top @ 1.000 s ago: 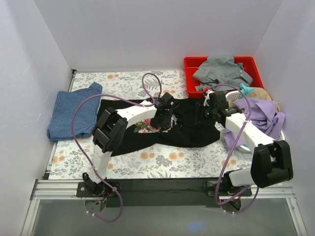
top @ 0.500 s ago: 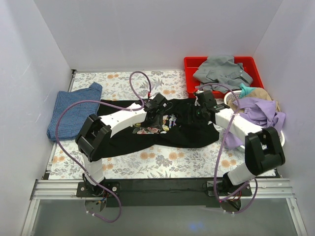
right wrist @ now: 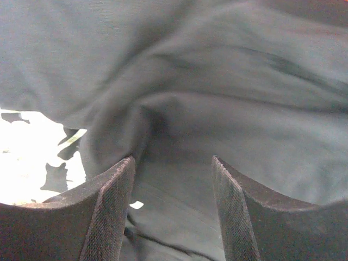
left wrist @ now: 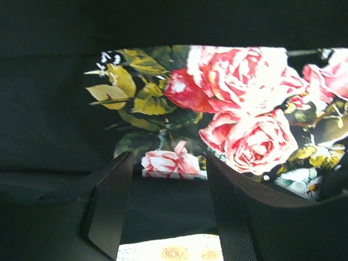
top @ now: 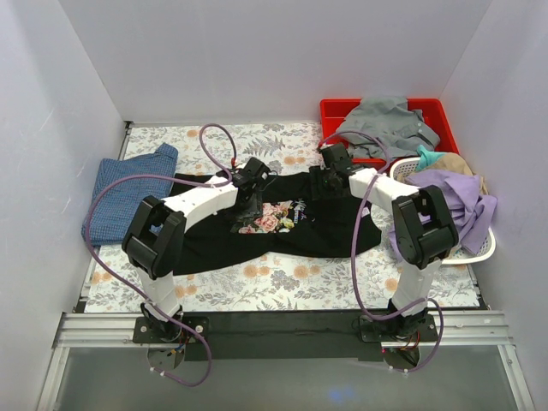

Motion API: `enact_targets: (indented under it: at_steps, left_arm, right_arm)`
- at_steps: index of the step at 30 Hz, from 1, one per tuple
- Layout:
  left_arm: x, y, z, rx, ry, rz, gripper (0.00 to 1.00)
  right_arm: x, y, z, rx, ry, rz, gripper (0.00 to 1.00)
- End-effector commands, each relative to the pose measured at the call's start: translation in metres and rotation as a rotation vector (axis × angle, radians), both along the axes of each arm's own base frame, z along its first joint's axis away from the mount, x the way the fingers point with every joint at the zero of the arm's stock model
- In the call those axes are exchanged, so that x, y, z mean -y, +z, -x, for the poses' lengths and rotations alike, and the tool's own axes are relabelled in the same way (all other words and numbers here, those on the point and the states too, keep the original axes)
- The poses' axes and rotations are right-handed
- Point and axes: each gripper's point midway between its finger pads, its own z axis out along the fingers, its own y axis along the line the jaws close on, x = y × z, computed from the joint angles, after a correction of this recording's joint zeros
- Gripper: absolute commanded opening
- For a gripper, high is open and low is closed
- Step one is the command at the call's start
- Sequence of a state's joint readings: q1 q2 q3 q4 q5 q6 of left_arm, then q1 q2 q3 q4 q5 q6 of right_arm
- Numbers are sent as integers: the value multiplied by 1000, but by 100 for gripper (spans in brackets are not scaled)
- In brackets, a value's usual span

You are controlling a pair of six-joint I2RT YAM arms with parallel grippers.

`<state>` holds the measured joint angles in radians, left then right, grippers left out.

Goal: Fold and stack the t-shirts
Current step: Fold the tshirt

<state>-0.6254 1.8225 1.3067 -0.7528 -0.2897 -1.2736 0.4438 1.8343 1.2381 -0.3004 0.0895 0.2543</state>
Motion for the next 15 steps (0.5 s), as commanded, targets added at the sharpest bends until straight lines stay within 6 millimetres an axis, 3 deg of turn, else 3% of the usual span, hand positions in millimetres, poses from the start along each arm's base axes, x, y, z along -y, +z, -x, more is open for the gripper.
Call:
enact_targets:
  at_steps: [1, 5, 8, 13, 14, 15]
  left_arm:
    - [1, 20, -8, 56, 18, 66, 55]
    - [-5, 16, -10, 55, 29, 64, 55]
    - [-20, 7, -15, 40, 65, 45, 55]
    - [-47, 8, -27, 52, 138, 47, 55]
    - [-51, 10, -30, 59, 148, 47, 55]
    - [-58, 13, -34, 68, 159, 47, 55]
  right_arm:
    - [-33, 7, -3, 18, 108, -28, 64]
    - [-64, 0, 20, 20, 226, -18, 64]
    - [-71, -7, 32, -11, 259, -17, 65]
    - [-48, -17, 36, -25, 190, 70, 64]
    - [-45, -14, 35, -11, 180, 80, 64]
    - [-43, 2, 31, 33, 167, 75, 64]
